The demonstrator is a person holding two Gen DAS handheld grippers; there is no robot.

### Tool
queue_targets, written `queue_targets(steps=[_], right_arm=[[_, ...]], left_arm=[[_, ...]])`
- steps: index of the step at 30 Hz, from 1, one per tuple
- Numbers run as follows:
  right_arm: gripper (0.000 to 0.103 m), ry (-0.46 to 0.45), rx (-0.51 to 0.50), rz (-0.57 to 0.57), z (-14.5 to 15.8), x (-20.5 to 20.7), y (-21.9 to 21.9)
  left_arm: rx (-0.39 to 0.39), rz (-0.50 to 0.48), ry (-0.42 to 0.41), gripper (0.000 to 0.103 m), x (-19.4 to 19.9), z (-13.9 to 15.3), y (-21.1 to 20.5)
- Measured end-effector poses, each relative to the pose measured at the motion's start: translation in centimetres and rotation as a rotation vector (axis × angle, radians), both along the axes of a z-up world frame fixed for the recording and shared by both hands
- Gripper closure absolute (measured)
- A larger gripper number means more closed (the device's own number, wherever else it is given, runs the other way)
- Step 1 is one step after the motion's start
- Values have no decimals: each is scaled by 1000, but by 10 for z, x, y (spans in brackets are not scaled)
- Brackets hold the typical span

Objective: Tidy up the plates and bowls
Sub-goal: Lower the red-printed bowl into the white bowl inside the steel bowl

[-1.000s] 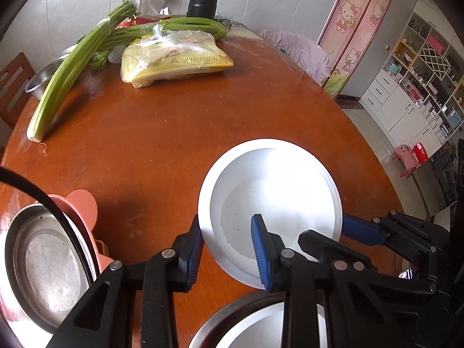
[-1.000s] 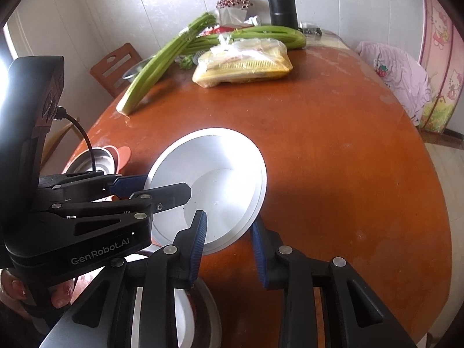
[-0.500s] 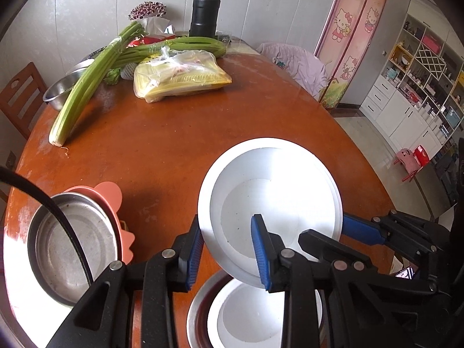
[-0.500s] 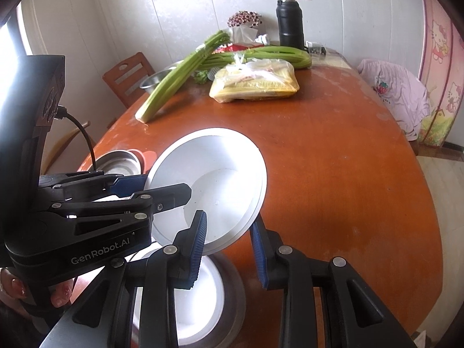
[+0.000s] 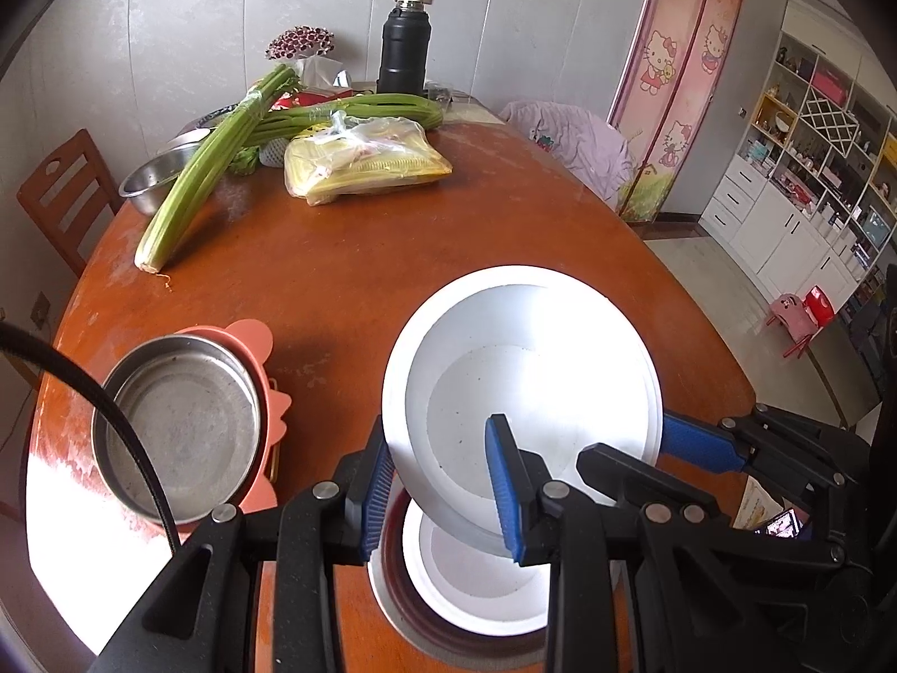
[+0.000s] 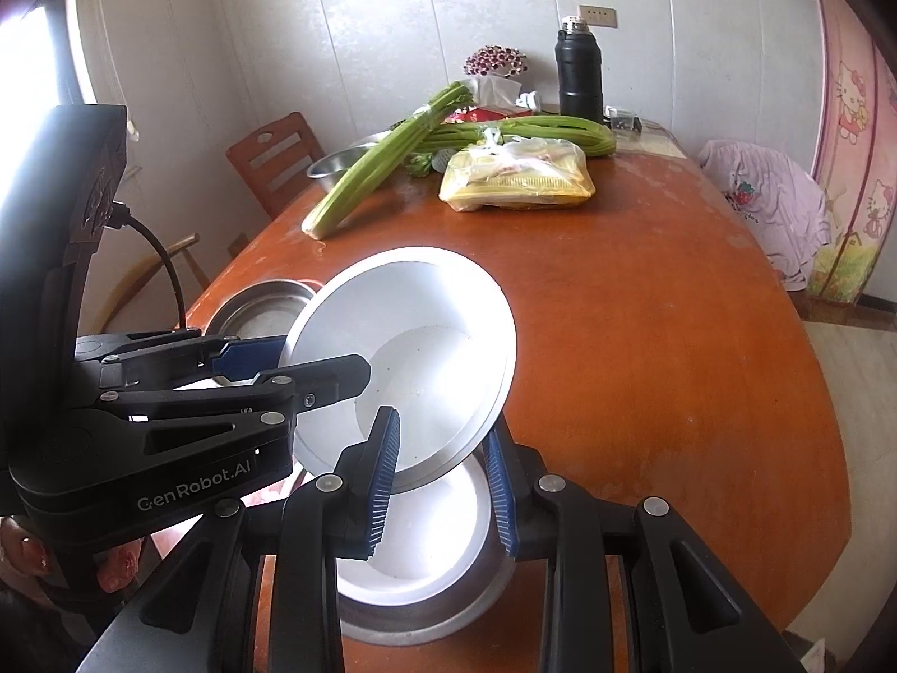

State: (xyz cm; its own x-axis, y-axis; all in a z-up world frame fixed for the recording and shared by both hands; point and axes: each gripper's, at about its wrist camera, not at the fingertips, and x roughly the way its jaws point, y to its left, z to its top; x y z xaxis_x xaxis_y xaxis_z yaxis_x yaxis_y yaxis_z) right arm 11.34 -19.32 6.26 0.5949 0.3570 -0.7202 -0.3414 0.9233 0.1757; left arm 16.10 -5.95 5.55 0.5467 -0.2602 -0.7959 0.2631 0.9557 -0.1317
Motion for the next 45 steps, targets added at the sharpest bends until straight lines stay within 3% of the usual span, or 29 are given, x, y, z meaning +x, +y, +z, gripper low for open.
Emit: queue_targets(steps=[19,45], right_arm=[[70,-9,-16,10,-5,-38,7],[70,91,-48,6,-41,-42,5]], left_arm=[[9,-9,-11,71,-38,-7,4],[55,-19,78,71,-37,-47,-5]])
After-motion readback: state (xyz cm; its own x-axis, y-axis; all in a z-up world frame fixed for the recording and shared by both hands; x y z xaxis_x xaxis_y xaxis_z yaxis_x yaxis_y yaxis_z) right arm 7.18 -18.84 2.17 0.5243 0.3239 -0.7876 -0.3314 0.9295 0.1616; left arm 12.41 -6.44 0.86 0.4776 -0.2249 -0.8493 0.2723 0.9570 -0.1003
